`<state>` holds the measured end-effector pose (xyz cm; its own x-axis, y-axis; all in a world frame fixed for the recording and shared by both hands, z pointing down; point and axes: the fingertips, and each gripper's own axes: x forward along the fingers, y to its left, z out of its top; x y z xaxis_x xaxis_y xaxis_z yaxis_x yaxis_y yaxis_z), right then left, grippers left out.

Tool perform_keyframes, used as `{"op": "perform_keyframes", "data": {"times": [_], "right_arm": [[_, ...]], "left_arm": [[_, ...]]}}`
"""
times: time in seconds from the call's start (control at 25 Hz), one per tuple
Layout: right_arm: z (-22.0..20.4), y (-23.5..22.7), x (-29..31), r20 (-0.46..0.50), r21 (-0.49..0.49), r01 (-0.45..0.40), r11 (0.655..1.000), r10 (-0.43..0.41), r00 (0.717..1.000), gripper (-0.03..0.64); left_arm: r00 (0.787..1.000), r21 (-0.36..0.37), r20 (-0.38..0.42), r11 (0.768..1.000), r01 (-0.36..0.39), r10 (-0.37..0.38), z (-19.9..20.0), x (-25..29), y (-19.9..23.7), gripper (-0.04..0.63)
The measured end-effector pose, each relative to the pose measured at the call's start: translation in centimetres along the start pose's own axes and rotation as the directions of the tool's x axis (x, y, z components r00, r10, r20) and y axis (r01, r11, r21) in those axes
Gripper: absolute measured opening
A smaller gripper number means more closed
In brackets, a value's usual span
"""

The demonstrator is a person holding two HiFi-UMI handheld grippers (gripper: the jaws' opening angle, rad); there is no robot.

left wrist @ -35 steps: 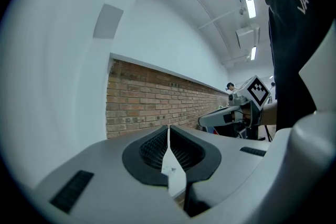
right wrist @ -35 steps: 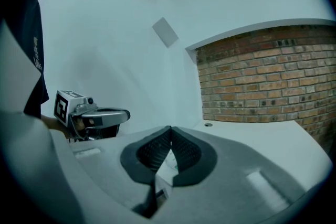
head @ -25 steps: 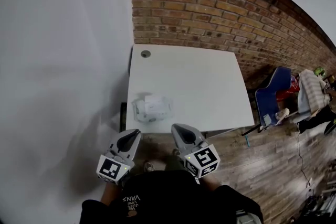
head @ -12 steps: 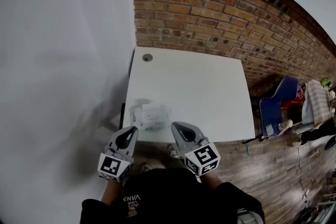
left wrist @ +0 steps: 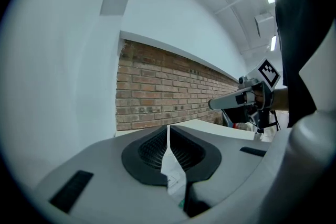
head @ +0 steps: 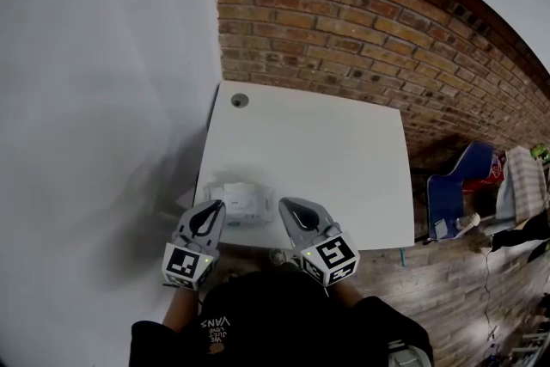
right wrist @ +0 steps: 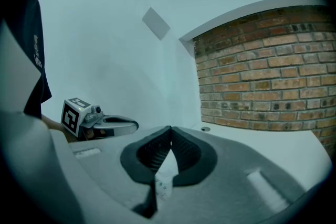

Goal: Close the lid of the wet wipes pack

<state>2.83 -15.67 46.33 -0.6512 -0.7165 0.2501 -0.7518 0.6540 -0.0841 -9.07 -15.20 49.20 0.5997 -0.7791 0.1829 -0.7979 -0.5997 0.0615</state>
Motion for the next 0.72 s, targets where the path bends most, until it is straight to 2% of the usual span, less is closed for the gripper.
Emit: {"op": "perform_keyframes", "data": {"times": [0.16,0.28,0.36,0.6,0.72], "right_arm": [[-0.1,-1.6,0.3,-0.006,0.005,-0.003,1.0,0.003,1.0,-0.003],[0.0,-2.7,0.4,-0.009,0.006,-0.002,1.0,0.002,1.0,-0.003],[0.0,-3.4,0.4,-0.009,0.008,0.0,1.0,0.0,1.0,-0.002],[-0.3,-5.4,0.0,-0.016,0.007,0.021,1.0,-0.02,1.0,-0.003],[-0.8,-6.1,-0.2,-0.029,0.016,0.027,1.0,-0.027,0.999,-0.002]], "left_arm": [[1.0,0.025,-0.019,0.999,-0.021,0.021,0.0,2.1,1.1,0.017],[0.999,0.099,-0.032,0.995,-0.019,0.023,-0.6,3.6,2.1,0.017],[0.999,0.118,-0.036,0.993,-0.016,0.02,-1.0,4.5,2.5,0.017],[0.996,0.044,-0.075,0.998,-0.044,0.047,-2.2,7.3,3.6,0.017],[0.99,0.018,-0.123,0.998,-0.064,0.065,-3.2,8.5,4.2,0.017]]}}
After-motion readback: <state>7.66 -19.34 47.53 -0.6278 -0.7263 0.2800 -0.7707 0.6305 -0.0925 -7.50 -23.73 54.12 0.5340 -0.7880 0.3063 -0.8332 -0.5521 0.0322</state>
